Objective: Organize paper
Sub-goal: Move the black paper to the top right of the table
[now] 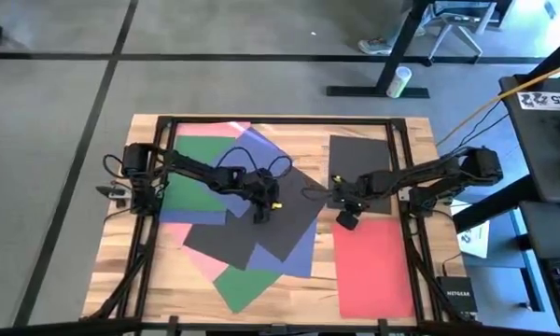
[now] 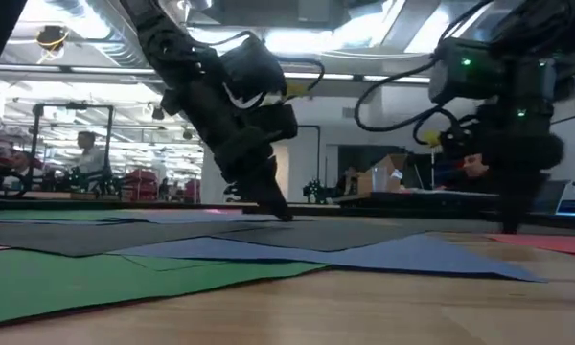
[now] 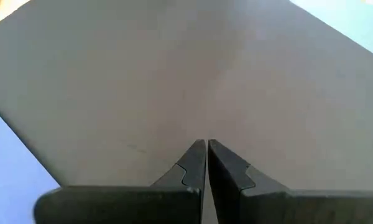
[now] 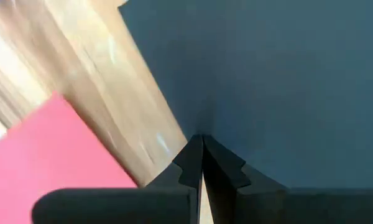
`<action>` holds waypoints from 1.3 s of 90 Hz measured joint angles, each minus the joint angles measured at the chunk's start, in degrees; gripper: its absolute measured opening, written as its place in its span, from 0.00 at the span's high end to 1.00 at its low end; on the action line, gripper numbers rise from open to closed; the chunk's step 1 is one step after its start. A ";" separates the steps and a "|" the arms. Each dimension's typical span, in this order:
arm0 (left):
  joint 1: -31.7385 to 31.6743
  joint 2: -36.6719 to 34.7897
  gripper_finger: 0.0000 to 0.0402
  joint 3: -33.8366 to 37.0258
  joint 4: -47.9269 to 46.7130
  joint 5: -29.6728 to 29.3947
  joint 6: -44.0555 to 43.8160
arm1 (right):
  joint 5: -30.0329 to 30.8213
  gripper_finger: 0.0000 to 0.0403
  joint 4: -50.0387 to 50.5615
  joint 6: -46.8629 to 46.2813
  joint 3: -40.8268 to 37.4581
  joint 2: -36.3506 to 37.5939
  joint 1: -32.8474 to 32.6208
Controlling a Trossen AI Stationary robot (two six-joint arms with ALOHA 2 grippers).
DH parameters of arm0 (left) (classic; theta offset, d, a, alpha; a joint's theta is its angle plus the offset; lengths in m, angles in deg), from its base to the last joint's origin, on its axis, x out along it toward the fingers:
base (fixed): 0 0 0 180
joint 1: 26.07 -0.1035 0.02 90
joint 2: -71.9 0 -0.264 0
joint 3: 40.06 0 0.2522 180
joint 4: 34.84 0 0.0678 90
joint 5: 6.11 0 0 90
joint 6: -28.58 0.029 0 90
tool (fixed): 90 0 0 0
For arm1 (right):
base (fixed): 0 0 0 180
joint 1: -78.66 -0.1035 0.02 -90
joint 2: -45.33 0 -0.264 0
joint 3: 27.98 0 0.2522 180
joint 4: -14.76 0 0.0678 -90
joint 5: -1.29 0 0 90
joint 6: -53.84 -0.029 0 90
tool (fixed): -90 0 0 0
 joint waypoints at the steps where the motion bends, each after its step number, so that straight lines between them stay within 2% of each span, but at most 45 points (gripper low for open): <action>1: 0.00 0.00 1.00 0.00 0.02 0.01 -0.01 | -0.01 1.00 0.31 0.00 -0.05 0.27 0.00; 16: 0.00 0.00 1.00 0.00 0.23 0.01 -0.02 | 1.08 1.00 1.68 -0.78 -0.44 6.25 0.04; 25: 0.00 0.00 1.00 0.00 0.31 -0.01 0.00 | 4.28 1.00 1.42 -1.81 -0.22 10.14 0.07; 35: 0.00 0.00 1.00 0.00 0.30 0.00 -0.01 | 10.57 1.00 1.29 -4.57 -0.19 12.42 0.09; 49: 0.01 0.00 1.00 0.01 0.66 -0.01 -0.01 | 22.87 1.00 1.93 -10.91 -0.49 12.23 0.53; 56: 0.00 0.00 1.00 0.01 1.16 0.00 -0.02 | 25.61 1.00 -0.16 -12.34 -1.95 11.84 2.34; 79: 0.00 0.00 1.00 0.02 1.83 -0.27 0.09 | 26.16 1.00 -10.34 -13.43 -8.70 11.45 10.42; 99: 0.00 0.00 1.00 0.02 2.11 -0.41 0.48 | 20.92 1.00 -15.91 -10.27 -11.66 10.90 15.51; 117: 0.00 0.00 1.00 0.02 2.03 -0.43 0.44 | 18.92 1.00 -20.67 -5.84 -11.90 9.00 17.49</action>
